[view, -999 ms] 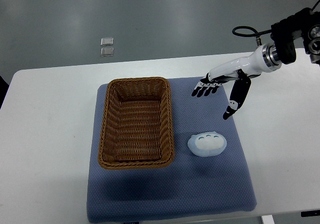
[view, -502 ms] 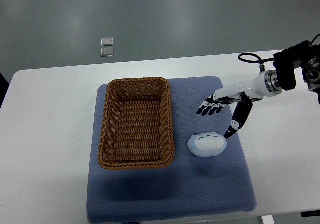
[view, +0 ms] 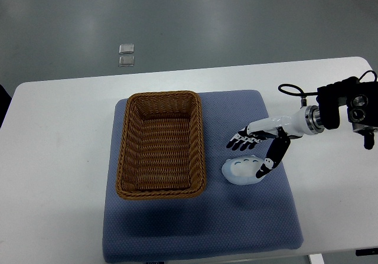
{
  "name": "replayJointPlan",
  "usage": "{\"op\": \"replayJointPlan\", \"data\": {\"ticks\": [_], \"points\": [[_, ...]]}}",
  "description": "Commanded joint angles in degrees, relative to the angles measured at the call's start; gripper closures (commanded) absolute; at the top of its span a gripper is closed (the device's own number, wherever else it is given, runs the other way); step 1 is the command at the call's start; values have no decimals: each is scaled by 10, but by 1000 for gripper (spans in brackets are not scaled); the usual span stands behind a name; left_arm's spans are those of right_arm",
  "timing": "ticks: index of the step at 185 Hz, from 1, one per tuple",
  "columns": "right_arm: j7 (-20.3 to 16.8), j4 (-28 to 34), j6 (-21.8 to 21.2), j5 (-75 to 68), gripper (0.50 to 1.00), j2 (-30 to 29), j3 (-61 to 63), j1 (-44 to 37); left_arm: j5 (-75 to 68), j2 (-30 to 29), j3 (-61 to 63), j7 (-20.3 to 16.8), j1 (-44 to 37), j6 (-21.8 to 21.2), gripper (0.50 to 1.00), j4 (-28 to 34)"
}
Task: Place blue toy in brown basket
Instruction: 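Lower the right hand over the white oval toy and close fingers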
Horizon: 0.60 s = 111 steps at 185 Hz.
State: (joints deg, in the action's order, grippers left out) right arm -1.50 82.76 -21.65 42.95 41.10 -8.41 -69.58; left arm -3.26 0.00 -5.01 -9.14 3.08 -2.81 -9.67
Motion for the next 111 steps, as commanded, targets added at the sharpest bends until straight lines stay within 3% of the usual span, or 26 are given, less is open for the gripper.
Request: {"op": "replayJointPlan", "data": {"ticks": [1, 87, 111], "points": [[4, -1, 1, 0, 595, -1, 10, 16, 0, 0, 0, 0, 0, 0, 500, 0], [15, -17, 32, 12, 603, -21, 19, 58, 0, 0, 0, 0, -1, 0, 500, 0], [17, -28, 36, 21, 648, -30, 19, 66, 0, 0, -1, 0, -1, 0, 500, 0]]}}
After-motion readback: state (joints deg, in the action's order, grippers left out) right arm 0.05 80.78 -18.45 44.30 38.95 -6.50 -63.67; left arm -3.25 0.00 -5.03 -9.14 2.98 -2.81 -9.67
